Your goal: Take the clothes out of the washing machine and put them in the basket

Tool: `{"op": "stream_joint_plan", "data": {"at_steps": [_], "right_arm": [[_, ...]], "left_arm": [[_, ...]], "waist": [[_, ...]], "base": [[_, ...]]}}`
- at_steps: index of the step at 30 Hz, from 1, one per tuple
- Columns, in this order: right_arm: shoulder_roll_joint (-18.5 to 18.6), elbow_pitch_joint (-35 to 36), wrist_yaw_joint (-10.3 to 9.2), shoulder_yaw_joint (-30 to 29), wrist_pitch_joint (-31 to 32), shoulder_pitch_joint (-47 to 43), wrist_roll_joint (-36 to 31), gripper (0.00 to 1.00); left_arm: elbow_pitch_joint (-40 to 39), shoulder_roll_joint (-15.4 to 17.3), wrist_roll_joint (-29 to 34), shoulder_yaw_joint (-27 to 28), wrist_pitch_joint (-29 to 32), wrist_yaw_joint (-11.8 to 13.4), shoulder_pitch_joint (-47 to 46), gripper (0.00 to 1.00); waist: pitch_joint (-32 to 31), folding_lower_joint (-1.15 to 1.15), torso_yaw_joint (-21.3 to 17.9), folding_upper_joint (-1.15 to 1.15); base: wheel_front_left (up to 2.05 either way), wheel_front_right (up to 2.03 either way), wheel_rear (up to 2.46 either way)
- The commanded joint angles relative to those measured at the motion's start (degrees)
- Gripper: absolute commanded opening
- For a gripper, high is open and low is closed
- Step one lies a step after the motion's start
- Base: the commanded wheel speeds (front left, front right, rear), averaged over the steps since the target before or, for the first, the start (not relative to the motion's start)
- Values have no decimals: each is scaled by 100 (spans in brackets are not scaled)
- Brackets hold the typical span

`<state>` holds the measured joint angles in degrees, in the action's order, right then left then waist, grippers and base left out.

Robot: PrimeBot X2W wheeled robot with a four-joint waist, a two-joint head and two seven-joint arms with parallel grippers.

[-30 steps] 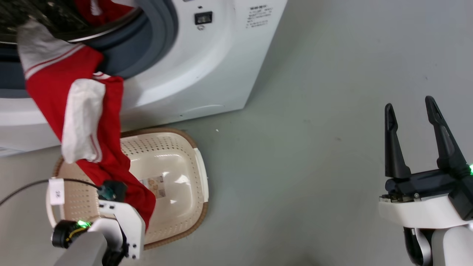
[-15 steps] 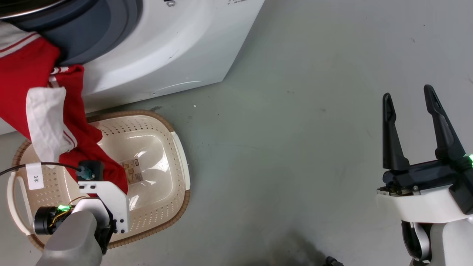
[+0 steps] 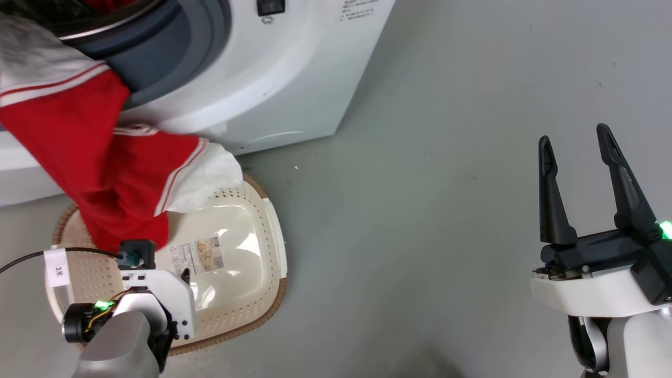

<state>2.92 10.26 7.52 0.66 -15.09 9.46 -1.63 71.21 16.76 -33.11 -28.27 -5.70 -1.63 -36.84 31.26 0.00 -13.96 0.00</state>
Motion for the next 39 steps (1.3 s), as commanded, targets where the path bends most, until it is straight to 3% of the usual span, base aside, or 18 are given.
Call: {"op": "stream_joint_plan", "data": {"at_steps": [1, 7, 16, 27, 32, 39], "right_arm": [[-9, -24, -6, -15, -11, -31, -34, 100], [-8, -113, -6, -62, -11, -187, -123, 100], [-8, -139, -6, -167, -11, -365, -152, 100], [-8, -124, -6, -171, -11, -428, -28, 100], [-9, -137, -6, -116, -11, -323, 58, 100], [-9, -149, -6, -46, -11, -209, 169, 100]], "left_arm": [[20, -60, -22, -1, -72, -38, 3, 100], [60, -241, -83, -33, -454, -241, 162, 100], [-317, -140, -193, 143, -922, -363, 245, 100], [-1922, 536, 6, 571, -950, 70, -33, 100], [-2411, 905, 63, 613, -513, 225, -465, 100], [-2898, 1496, 122, 503, 1131, 396, -1179, 100]], "waist": [[-173, 0, 129, 0], [-682, 0, 419, 0], [-1181, 0, 660, 0], [-1146, 0, 519, 0], [-975, 0, 345, 0], [-650, 0, 92, 0]], "base": [[0, 0, 0], [0, 0, 0], [0, 0, 0], [0, 0, 0], [0, 0, 0], [0, 0, 0]]}}
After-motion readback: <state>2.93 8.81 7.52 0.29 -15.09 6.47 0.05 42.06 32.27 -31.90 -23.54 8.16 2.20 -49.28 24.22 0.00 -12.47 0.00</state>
